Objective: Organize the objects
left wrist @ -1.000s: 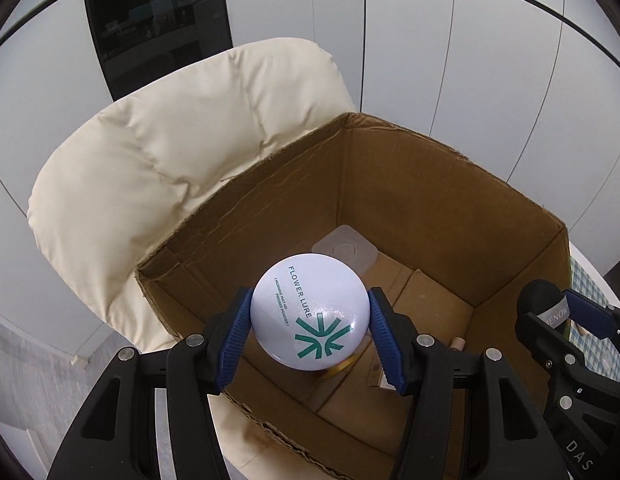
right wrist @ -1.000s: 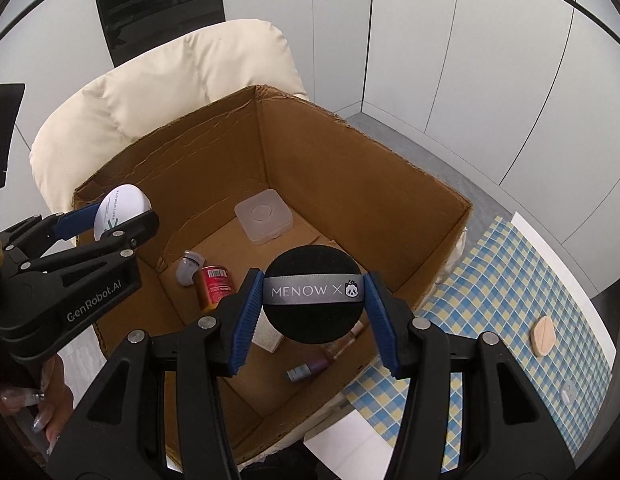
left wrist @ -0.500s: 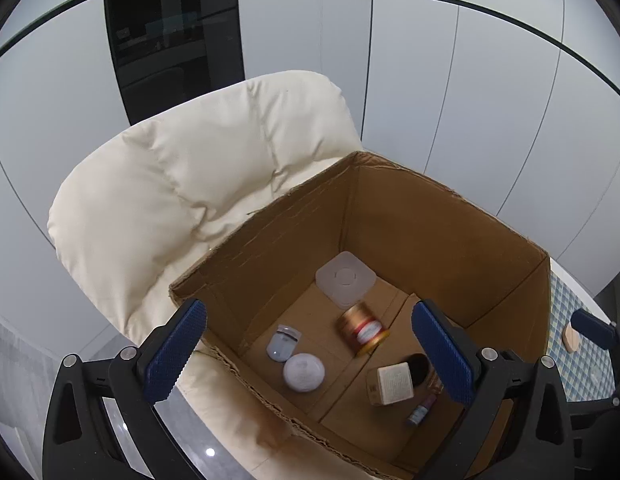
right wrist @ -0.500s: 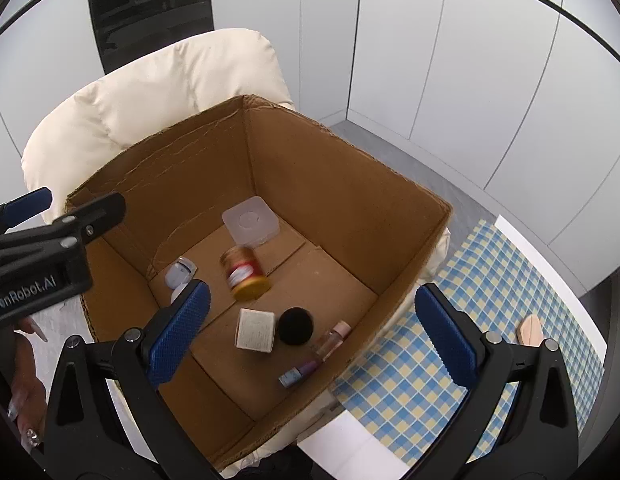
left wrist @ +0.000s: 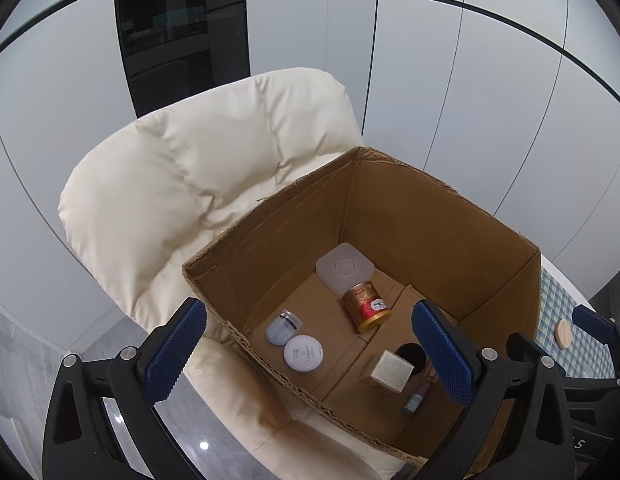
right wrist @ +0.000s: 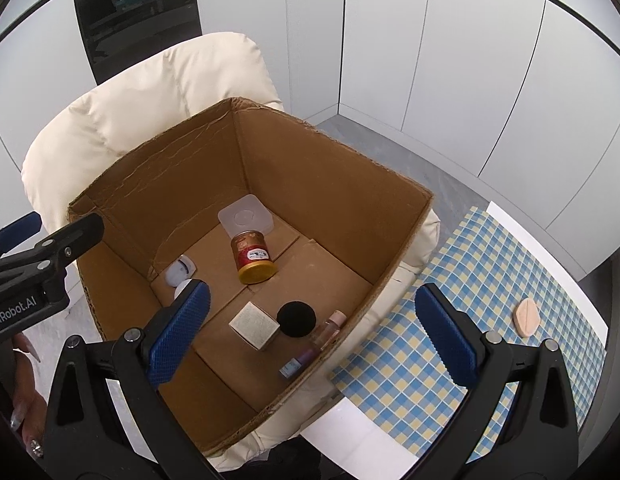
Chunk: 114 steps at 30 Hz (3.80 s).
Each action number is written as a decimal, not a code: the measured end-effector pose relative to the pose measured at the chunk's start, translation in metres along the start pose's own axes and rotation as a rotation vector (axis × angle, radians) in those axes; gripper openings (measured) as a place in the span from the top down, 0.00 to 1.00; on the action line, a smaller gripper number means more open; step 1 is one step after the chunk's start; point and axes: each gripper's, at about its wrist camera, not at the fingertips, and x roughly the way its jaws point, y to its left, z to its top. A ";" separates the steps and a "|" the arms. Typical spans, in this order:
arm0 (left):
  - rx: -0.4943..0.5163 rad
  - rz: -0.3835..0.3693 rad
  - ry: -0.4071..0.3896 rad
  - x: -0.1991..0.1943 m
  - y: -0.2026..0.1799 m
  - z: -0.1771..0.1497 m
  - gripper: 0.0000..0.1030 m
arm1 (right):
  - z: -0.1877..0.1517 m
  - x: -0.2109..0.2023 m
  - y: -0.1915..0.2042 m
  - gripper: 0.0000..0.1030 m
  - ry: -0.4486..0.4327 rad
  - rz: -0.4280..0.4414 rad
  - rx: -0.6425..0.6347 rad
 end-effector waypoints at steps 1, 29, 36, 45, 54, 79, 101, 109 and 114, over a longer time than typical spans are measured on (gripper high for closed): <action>-0.002 -0.003 -0.003 -0.002 0.000 0.000 0.00 | 0.000 -0.002 0.000 0.00 -0.003 -0.002 0.001; 0.023 -0.015 -0.019 -0.076 -0.002 -0.026 0.00 | -0.029 -0.080 -0.002 0.00 -0.022 0.001 0.023; 0.022 -0.009 -0.019 -0.100 -0.001 -0.038 0.00 | -0.045 -0.110 -0.003 0.00 -0.041 -0.001 0.030; 0.040 -0.019 -0.024 -0.130 -0.005 -0.057 0.00 | -0.067 -0.143 -0.007 0.00 -0.055 0.006 0.052; 0.086 -0.016 -0.020 -0.152 -0.012 -0.078 0.00 | -0.091 -0.168 -0.003 0.00 -0.055 0.006 0.044; 0.114 -0.031 -0.005 -0.190 -0.007 -0.132 0.00 | -0.148 -0.212 0.019 0.00 -0.034 0.051 0.013; 0.071 -0.047 0.043 -0.200 0.002 -0.189 0.00 | -0.209 -0.211 0.035 0.00 0.035 0.066 -0.013; 0.082 -0.060 0.082 -0.199 -0.004 -0.209 0.00 | -0.230 -0.218 0.035 0.00 0.032 0.042 -0.036; 0.067 -0.058 0.082 -0.200 -0.001 -0.213 0.00 | -0.238 -0.218 0.032 0.00 0.055 0.074 -0.006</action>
